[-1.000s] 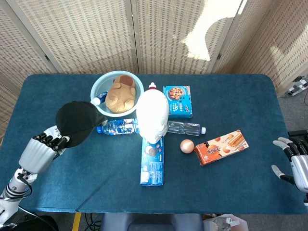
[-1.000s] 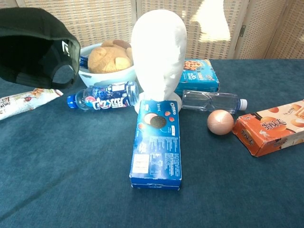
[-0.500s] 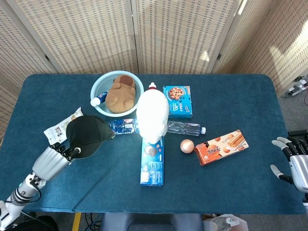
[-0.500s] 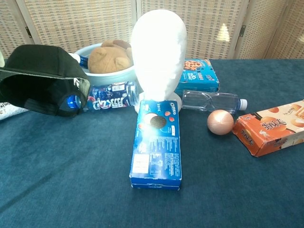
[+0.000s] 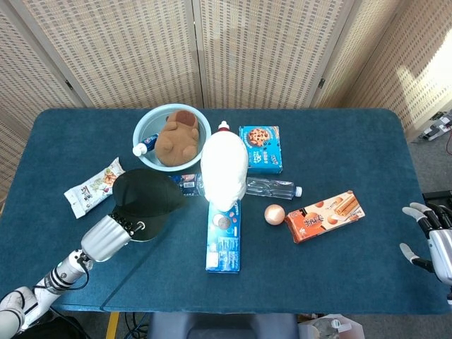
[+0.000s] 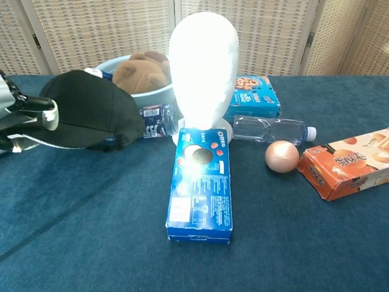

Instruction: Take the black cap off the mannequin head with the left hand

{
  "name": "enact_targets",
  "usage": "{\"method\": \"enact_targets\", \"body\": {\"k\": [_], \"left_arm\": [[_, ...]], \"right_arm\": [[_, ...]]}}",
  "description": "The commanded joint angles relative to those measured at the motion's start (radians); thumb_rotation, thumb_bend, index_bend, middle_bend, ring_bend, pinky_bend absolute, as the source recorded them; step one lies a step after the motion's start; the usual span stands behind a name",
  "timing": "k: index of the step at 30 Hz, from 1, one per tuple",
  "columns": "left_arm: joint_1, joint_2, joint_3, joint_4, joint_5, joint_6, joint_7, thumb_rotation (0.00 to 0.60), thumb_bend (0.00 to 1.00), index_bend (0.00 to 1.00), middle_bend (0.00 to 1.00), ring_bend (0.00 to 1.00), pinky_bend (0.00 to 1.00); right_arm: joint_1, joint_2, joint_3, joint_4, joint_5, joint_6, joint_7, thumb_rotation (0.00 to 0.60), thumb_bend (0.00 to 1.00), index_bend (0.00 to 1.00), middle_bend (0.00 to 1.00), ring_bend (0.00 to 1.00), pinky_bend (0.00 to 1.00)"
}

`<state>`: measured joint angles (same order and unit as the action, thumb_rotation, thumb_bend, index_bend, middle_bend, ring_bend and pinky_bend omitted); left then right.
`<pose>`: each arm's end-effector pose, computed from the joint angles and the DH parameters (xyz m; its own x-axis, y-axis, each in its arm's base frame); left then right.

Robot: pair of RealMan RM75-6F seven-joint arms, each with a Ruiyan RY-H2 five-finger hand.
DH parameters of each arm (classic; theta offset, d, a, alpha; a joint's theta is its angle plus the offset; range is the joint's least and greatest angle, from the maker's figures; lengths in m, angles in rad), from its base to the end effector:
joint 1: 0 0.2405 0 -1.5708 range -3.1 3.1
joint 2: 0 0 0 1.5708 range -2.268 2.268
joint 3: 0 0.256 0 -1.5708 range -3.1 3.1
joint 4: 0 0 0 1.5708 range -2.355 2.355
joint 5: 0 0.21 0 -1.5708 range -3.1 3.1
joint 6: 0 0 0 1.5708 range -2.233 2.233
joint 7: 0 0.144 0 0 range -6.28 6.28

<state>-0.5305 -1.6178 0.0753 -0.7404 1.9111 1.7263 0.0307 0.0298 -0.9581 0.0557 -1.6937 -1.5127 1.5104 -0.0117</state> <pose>-0.2439 0.2840 0.0524 0.5340 -0.4342 0.7255 0.3639 -0.6565 -0.6607 -0.3101 -0.1647 0.2055 0.4778 0.0086 0.8784 -0.8783 0.0249 0.4775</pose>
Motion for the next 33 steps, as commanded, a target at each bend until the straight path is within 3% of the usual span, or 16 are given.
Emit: {"method": "enact_targets", "body": {"k": [1,6,10,19,23,29,33], "left_arm": [[-0.008,-0.01,0.01,-0.016,-0.015,-0.057,-0.002,0.6,0.37,0.59,1.0,1.0,1.0],[-0.017,0.006,0.015,-0.089,-0.052,-0.168,0.027,0.6,0.36,0.48,1.0,1.0,1.0],[-0.02,0.039,0.013,-0.192,-0.095,-0.262,0.071,0.6,0.3,0.36,1.0,1.0,1.0],[-0.009,0.215,0.0,-0.6,-0.296,-0.546,0.317,0.6,0.17,0.01,0.93,0.99,1.0],[0.001,0.257,-0.014,-0.697,-0.36,-0.587,0.432,0.6,0.14,0.0,0.87,0.94,1.0],[0.019,0.293,-0.02,-0.75,-0.386,-0.583,0.494,0.6,0.14,0.0,0.68,0.72,1.0],[0.034,0.326,-0.029,-0.804,-0.419,-0.576,0.528,0.6,0.14,0.0,0.62,0.66,1.0]], "right_arm": [[-0.001,-0.001,-0.001,0.001,0.0,0.0,0.002,0.6,0.25,0.26,0.22,0.14,0.18],[-0.005,-0.003,-0.003,0.007,0.001,0.004,0.008,0.6,0.25,0.26,0.22,0.14,0.18],[-0.008,-0.002,-0.004,0.009,0.001,0.007,0.011,0.6,0.25,0.26,0.22,0.14,0.18],[-0.008,-0.007,-0.006,0.023,0.003,0.001,0.025,0.6,0.25,0.26,0.22,0.14,0.18],[-0.004,-0.009,-0.004,0.027,-0.001,-0.001,0.029,0.6,0.25,0.26,0.22,0.14,0.18],[-0.006,-0.008,-0.004,0.031,0.0,0.002,0.034,0.6,0.25,0.26,0.22,0.14,0.18],[-0.009,-0.01,-0.005,0.033,-0.001,0.005,0.037,0.6,0.25,0.26,0.22,0.14,0.18]]}}
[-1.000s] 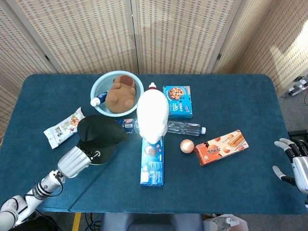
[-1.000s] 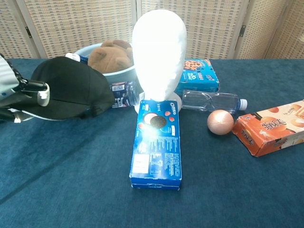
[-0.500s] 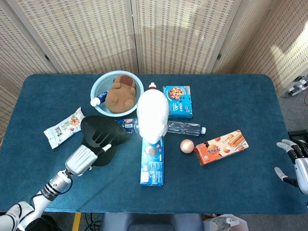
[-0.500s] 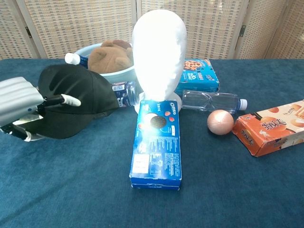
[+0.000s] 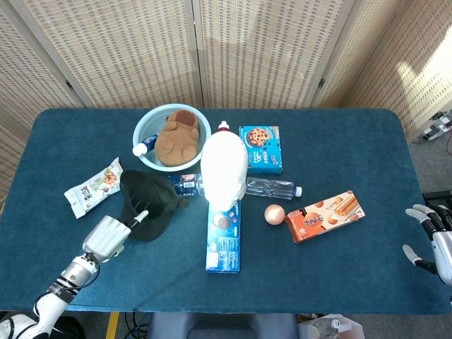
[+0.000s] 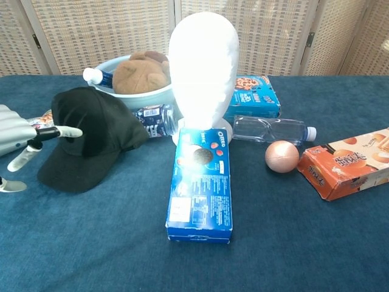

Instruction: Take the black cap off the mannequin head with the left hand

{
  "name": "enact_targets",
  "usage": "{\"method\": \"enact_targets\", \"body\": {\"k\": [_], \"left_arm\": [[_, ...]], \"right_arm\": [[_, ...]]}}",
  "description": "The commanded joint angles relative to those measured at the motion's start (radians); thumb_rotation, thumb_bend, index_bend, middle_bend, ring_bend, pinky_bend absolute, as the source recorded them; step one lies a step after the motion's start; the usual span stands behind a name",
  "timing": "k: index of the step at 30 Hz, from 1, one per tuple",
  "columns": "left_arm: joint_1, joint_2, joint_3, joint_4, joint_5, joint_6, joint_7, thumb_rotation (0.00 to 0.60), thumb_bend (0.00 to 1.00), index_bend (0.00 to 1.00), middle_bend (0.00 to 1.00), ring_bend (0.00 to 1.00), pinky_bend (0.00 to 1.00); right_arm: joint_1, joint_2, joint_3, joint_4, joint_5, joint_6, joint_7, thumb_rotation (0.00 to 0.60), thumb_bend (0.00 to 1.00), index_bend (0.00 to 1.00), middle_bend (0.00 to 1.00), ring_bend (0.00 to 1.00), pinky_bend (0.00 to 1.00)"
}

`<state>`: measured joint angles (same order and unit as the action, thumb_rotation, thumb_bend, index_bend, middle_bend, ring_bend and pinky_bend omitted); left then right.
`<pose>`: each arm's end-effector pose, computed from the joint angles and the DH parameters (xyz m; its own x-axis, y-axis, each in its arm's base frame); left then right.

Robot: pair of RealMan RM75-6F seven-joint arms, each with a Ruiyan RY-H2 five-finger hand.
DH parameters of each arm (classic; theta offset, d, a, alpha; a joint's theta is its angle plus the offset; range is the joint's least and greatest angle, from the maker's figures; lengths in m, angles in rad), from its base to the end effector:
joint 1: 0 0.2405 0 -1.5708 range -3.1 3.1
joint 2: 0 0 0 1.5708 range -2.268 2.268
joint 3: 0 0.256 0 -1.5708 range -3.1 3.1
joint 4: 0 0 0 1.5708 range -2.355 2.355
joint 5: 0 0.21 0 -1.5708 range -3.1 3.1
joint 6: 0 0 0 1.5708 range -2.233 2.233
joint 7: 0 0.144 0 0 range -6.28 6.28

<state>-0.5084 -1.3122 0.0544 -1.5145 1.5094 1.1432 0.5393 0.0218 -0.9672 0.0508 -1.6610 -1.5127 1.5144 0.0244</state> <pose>-0.2409 0.2670 0.0455 0.8217 0.0309 0.5690 0.5065 -0.4971 -0.7045 -0.3174 -0.1614 0.2061 0.4670 0.0058 0.8842 -0.8838 0.0343 0.4665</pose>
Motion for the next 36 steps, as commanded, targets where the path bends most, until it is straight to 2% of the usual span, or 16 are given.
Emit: {"method": "enact_targets", "body": {"k": [1,5,9,13,19,24,26,29,36], "left_arm": [[0.019,0.026,-0.012,-0.039,-0.016,0.023,0.02,0.6,0.14,0.0,0.61,0.66,1.0],[0.052,0.025,-0.034,-0.042,0.004,0.112,-0.012,0.6,0.14,0.0,0.6,0.63,1.0],[0.092,0.018,-0.063,-0.027,0.006,0.204,-0.058,0.6,0.14,0.0,0.57,0.61,0.95],[0.132,0.027,-0.077,-0.014,-0.023,0.252,-0.063,0.6,0.14,0.01,0.49,0.55,0.81],[0.208,0.065,-0.095,-0.065,-0.109,0.311,-0.075,0.6,0.14,0.0,0.39,0.44,0.63],[0.267,0.109,-0.09,-0.144,-0.158,0.341,-0.091,0.6,0.14,0.0,0.27,0.32,0.47],[0.287,0.131,-0.085,-0.187,-0.168,0.348,-0.115,0.6,0.14,0.0,0.21,0.25,0.37],[0.313,0.153,-0.074,-0.216,-0.147,0.369,-0.157,0.6,0.14,0.0,0.19,0.24,0.34],[0.355,0.157,-0.062,-0.233,-0.134,0.399,-0.161,0.6,0.14,0.0,0.19,0.24,0.34]], "right_arm": [[-0.001,-0.001,0.0,0.002,-0.001,0.001,0.002,0.6,0.25,0.26,0.22,0.14,0.18],[-0.001,-0.002,-0.001,0.004,-0.003,0.002,0.004,0.6,0.25,0.26,0.22,0.14,0.18],[0.004,0.003,-0.008,0.006,-0.006,-0.016,0.002,0.6,0.25,0.26,0.22,0.14,0.18],[0.011,0.014,-0.015,-0.001,-0.008,-0.037,-0.014,0.6,0.25,0.26,0.22,0.14,0.18],[0.023,0.018,-0.021,0.003,-0.016,-0.061,-0.007,0.6,0.25,0.26,0.22,0.14,0.18],[0.034,0.006,-0.021,0.011,-0.036,-0.061,0.005,0.6,0.25,0.26,0.22,0.14,0.18],[0.037,-0.003,-0.02,0.02,-0.049,-0.053,0.005,0.6,0.25,0.26,0.22,0.14,0.18],[0.037,-0.025,-0.02,0.037,-0.08,-0.026,0.012,0.6,0.25,0.26,0.22,0.14,0.18],[0.046,-0.063,-0.033,0.072,-0.133,-0.01,0.017,0.6,0.25,0.26,0.22,0.14,0.18]]}}
